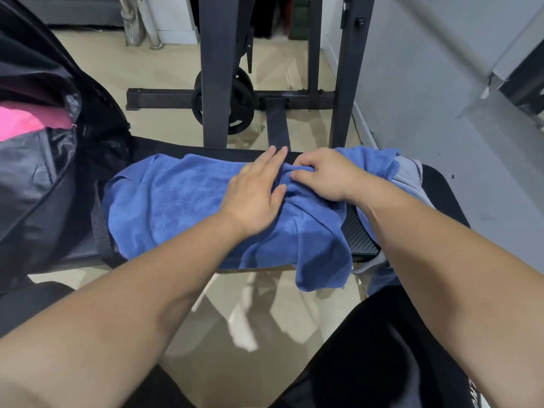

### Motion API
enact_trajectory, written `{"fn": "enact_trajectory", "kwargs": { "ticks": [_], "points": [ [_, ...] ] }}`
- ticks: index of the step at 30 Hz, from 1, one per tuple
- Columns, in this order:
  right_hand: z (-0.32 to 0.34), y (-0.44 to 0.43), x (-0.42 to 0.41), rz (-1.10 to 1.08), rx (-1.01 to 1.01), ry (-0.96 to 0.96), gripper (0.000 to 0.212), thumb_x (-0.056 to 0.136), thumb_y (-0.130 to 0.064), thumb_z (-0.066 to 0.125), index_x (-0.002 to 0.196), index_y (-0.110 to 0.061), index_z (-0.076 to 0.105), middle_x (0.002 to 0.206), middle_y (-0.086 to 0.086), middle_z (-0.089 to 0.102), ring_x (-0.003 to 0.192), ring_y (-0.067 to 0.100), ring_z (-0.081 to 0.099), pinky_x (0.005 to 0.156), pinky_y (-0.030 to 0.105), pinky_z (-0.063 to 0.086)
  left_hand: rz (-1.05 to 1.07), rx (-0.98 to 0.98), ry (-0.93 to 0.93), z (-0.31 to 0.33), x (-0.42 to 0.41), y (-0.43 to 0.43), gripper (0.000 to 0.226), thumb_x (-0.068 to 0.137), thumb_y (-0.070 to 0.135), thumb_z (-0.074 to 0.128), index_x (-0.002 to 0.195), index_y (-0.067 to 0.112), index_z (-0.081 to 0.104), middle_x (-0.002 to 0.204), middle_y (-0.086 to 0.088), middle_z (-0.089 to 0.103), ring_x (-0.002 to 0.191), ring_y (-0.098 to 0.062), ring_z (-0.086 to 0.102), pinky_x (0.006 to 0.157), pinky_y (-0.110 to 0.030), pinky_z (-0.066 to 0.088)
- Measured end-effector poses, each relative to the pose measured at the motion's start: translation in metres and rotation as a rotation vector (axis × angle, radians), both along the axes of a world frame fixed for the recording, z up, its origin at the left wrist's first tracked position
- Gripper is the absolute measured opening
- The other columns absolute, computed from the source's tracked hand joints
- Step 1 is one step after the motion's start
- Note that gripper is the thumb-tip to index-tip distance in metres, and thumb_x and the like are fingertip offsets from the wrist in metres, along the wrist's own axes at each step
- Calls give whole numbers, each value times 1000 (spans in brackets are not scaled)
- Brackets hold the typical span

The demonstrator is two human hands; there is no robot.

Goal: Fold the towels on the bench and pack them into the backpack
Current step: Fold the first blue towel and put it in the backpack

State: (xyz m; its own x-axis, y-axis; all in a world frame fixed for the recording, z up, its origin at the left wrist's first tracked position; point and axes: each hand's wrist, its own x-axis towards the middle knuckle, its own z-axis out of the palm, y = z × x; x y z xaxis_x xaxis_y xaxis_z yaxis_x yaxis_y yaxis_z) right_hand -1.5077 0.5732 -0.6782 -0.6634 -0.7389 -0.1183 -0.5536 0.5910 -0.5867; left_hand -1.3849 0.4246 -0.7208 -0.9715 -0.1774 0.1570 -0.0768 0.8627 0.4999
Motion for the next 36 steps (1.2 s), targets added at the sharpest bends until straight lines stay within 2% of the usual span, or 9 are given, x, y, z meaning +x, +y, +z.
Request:
{"fn": "enact_trajectory", "kwargs": {
  "ticks": [2, 5, 8, 11, 17, 19, 22, 29, 36],
  "points": [
    [7, 5, 6, -16, -15, -75, 33, 97, -17, 48, 65, -26, 52, 64, -9, 52, 65, 10, 46, 64, 31, 37, 47, 51, 55, 0, -13, 5, 32, 97, 28, 52, 127, 20, 60, 129, -7, 56, 120, -33, 51, 99, -46, 45],
    [12, 22, 5, -35, 27, -145, 22, 94, -15, 47, 79, -24, 61, 71, -12, 55, 68, 6, 48, 63, 24, 37, 144, 97, 31, 0, -26, 3, 17, 100, 23, 52, 86, 16, 57, 102, -4, 52, 97, -28, 52, 81, -38, 44],
    [7, 47, -3, 12, 247, -122, 8, 83, -19, 62, 76, -21, 58, 60, -11, 49, 59, 10, 44, 58, 27, 36, 249, 95, 13, 3, -29, -7, 19, 102, 24, 46, 87, 15, 54, 101, -2, 48, 91, -27, 51, 79, -36, 42],
    [0, 63, -16, -10, 358, -91, 27, 81, -19, 70, 64, -15, 50, 55, -8, 49, 59, 15, 44, 62, 32, 39, 309, 61, -29, 3, -32, -24, 19, 103, 26, 46, 90, 15, 56, 101, -3, 48, 91, -28, 51, 79, -38, 43],
    [-1, 64, -35, -301, -78, -625, 14, 96, -14, 53, 84, -12, 61, 103, 15, 74, 93, 25, 71, 86, 39, 58, 265, 66, -135, 4, -41, -35, 24, 101, 26, 47, 77, 19, 51, 78, 0, 56, 85, -29, 52, 67, -35, 38],
    [-10, 57, -39, -336, -36, -545, 6, 95, -17, 59, 92, -12, 62, 100, 14, 71, 86, 24, 70, 78, 36, 60, 243, 36, -141, 8, -50, -32, 23, 101, 26, 47, 79, 18, 53, 78, 2, 57, 85, -28, 52, 68, -35, 37],
    [-29, 47, -41, -286, 167, -309, 30, 90, -28, 74, 111, -19, 55, 87, 5, 68, 76, 26, 68, 76, 39, 61, 211, -40, -179, 10, -63, -31, 18, 100, 29, 48, 86, 20, 56, 84, 1, 58, 87, -27, 52, 70, -34, 37],
    [-38, 30, -39, -61, 387, -31, 14, 89, -27, 66, 80, -22, 57, 82, -2, 62, 84, 21, 60, 71, 36, 50, 195, -62, -228, -13, -61, -30, 15, 95, 22, 55, 82, 15, 60, 80, -1, 61, 85, -28, 55, 67, -35, 41],
    [-7, 47, -79, -505, -284, -603, 16, 89, -1, 51, 84, -16, 53, 68, 7, 48, 51, 18, 48, 47, 29, 49, 200, -38, 61, 7, -79, -19, 20, 91, 18, 57, 72, 22, 51, 70, 5, 53, 77, -27, 52, 67, -34, 37]
  ]
}}
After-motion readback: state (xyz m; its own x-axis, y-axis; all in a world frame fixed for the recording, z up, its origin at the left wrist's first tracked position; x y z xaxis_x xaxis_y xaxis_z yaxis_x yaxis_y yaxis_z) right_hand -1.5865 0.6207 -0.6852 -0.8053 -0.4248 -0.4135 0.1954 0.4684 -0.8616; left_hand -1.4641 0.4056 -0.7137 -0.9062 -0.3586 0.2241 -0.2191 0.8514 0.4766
